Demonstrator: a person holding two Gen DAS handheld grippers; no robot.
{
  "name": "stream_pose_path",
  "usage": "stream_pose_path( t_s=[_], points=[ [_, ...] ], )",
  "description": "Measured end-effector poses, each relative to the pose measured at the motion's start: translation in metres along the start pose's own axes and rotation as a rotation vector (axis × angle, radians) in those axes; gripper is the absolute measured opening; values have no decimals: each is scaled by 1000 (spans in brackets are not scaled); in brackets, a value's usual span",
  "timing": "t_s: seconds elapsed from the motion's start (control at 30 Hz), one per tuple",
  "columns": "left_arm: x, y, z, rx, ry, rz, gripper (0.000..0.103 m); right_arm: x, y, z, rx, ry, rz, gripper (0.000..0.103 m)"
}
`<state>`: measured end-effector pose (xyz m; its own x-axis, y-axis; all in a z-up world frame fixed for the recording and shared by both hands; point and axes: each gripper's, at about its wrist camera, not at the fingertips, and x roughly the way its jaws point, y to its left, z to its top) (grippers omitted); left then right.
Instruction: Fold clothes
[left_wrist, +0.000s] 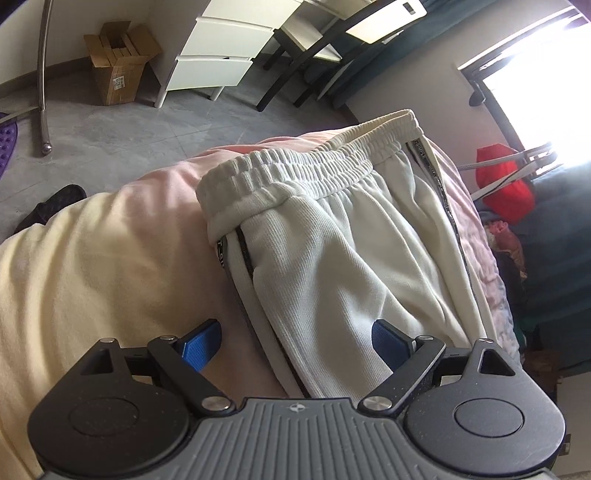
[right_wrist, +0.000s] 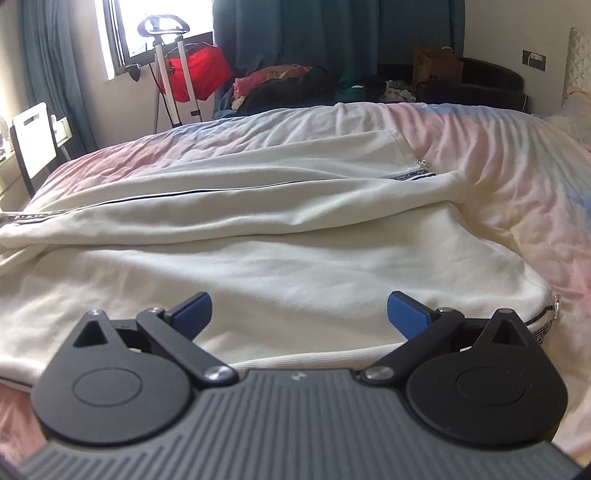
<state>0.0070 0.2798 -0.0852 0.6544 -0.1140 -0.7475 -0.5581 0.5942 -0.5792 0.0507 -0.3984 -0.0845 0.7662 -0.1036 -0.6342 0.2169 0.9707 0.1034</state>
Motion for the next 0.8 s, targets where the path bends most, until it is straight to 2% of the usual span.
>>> stream_pose_path(
  t_s=[0.3, 0.5, 0.67, 0.8],
  points=[
    [-1, 12, 3, -64, 2, -41, 89, 5, 6, 0, -38, 25, -70, 103],
    [4, 1, 3, 15, -8, 3, 90, 8, 1, 0, -23, 37, -96, 103],
    [2, -8, 4, 45, -67, 12, 90, 5, -2, 0, -5, 27, -89, 103],
    [-10, -13, 4, 45, -127, -96, 90, 4, -6, 0, 20, 24, -94, 103]
  ],
)
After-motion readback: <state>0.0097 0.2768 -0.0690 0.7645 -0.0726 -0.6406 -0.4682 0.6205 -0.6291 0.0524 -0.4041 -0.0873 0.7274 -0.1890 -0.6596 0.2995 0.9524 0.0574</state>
